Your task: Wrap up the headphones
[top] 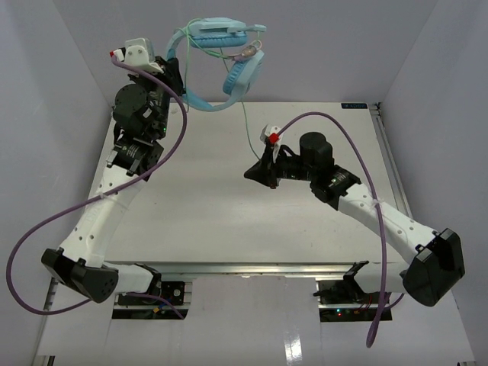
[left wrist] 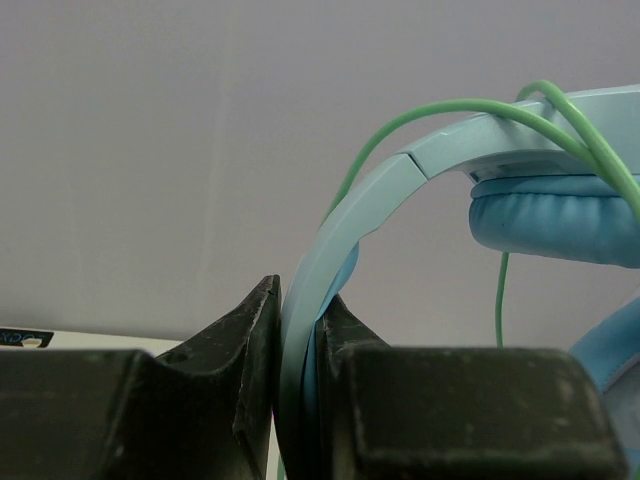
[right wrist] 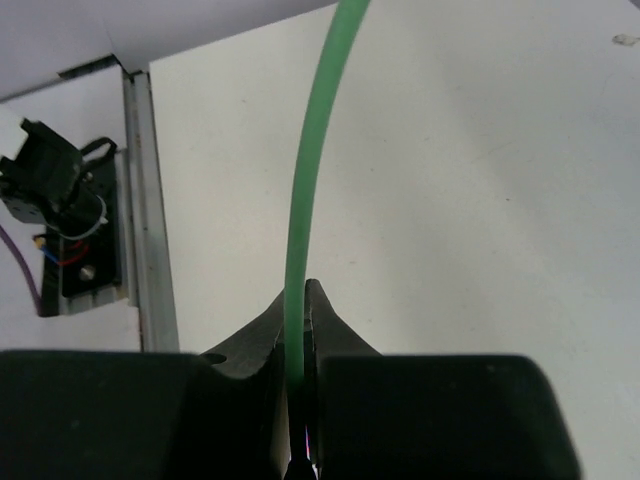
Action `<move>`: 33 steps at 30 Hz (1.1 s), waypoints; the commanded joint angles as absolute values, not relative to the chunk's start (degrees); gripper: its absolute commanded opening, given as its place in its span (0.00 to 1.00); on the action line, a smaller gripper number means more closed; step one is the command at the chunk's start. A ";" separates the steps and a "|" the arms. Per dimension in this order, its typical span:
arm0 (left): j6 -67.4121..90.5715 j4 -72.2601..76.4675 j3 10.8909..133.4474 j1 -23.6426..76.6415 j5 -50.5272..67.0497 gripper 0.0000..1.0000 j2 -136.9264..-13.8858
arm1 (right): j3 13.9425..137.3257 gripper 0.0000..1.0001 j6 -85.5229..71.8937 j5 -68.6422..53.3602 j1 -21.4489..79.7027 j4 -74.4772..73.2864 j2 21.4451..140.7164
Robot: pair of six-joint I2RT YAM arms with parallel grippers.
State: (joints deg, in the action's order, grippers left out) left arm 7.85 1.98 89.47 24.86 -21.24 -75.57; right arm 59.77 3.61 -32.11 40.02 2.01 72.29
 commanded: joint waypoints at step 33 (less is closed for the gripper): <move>-2.25 -3.33 81.67 24.70 -18.66 0.00 -83.81 | 74.81 0.08 67.16 33.84 61.25 -3.45 69.96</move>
